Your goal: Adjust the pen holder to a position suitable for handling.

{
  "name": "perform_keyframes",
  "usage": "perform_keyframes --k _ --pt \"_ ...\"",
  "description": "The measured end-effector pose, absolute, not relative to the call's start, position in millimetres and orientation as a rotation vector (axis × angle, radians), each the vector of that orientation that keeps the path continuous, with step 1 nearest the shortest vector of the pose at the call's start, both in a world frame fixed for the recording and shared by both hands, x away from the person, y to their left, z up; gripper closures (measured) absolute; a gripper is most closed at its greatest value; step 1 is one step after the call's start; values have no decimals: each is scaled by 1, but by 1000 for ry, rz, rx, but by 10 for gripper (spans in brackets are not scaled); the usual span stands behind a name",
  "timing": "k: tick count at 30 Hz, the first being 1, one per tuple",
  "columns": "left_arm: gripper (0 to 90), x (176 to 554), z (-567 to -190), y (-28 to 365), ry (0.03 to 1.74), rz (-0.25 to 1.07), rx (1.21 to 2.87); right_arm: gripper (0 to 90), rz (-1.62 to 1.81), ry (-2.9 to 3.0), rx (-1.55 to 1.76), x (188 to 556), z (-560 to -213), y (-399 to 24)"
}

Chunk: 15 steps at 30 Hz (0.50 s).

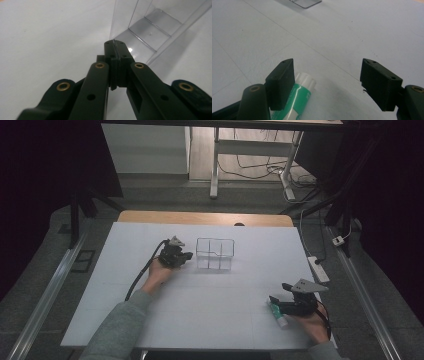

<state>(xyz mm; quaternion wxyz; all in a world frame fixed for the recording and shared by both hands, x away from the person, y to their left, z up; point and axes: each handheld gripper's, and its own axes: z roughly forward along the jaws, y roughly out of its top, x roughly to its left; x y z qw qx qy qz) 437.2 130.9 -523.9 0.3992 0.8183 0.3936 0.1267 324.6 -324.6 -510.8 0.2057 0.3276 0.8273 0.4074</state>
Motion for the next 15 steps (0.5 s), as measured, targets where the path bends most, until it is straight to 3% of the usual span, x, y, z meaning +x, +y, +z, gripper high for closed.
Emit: perform_keyframes --k 8,15 --pt "868 412 -510 156 985 335 2050 275 1148 2300 913 324 -512 -326" --pt "608 380 -497 171 963 355 2051 275 1134 2303 910 325 -512 -326"
